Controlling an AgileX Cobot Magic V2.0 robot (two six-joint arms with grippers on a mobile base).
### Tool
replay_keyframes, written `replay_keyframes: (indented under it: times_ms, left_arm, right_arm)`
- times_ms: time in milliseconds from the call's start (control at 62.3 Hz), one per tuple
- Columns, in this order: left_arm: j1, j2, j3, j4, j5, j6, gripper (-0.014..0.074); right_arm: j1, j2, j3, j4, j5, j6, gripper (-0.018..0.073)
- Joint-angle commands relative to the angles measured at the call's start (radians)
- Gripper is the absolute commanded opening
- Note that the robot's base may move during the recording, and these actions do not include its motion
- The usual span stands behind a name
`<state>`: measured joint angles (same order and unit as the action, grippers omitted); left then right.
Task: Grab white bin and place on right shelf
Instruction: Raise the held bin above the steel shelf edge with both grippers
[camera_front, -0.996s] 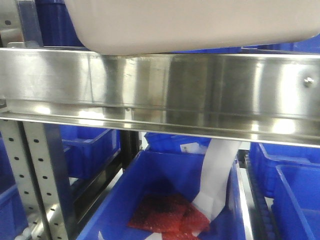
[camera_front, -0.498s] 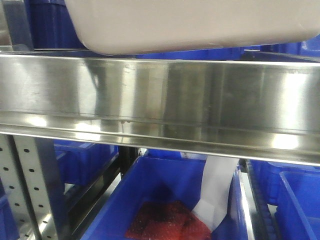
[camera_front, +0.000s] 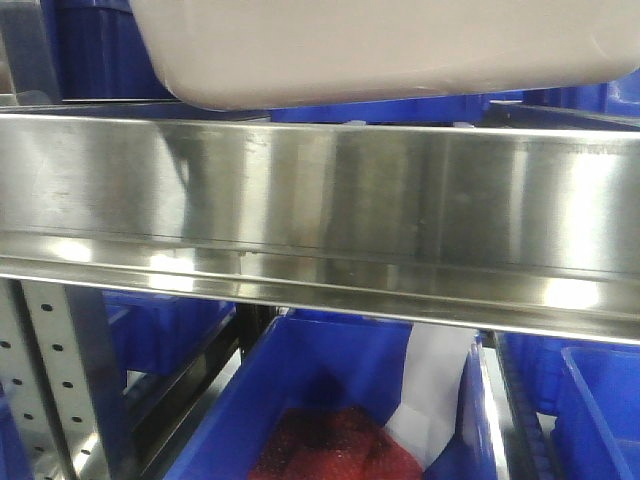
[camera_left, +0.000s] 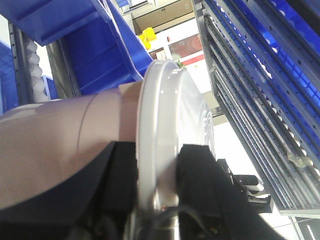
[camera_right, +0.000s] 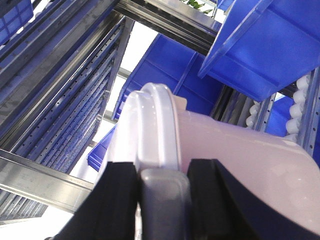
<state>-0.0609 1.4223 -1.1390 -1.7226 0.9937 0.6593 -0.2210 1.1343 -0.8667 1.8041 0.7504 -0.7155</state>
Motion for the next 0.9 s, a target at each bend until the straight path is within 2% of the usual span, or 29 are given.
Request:
replay_keyframes:
  times_ms: [0,546,723,819,883]
  left_arm:
    - [-0.051,-0.048,-0.036,-0.053,0.326,0.032,-0.0127]
    - [-0.051,-0.048,-0.036,-0.067,0.32,0.032,-0.0127]
    - [-0.051,-0.048,-0.036,-0.124,0.221,0.054,-0.0127]
    - [-0.051,-0.048,-0.036,-0.123,0.128,0.11,-0.0127]
    - [-0.051,-0.044,-0.036,-0.115,0.065,0.115,-0.0127]
  right_arm:
    - [0.033,-0.027,-0.043,0.08,0.179,0.001,0.006]
    - [0.033,-0.027,-0.043,0.08,0.187,0.001,0.006]
    - [0.033,-0.021,-0.045,0.08,0.174,0.001,0.006]
    - [0.034,-0.001,-0.057,0.08,0.175,0.001,0.006]
    - [0.034,0.016,-0.067,0.08,0.175,0.0,0.006]
